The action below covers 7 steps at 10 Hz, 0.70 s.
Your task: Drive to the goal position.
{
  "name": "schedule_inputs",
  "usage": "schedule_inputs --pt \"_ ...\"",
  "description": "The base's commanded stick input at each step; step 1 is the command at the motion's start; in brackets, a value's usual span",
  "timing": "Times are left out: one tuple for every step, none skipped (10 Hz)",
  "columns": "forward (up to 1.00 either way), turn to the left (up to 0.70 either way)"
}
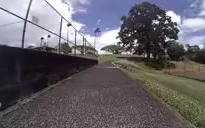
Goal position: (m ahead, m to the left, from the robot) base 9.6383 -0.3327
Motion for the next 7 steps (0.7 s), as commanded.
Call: schedule_inputs --pt "0.04 0.0" --pt "0.05 0.0" --pt "0.04 0.0" --pt "0.04 0.0" --pt "0.04 0.0" --pt "0.04 0.0" --pt "0.04 0.0"
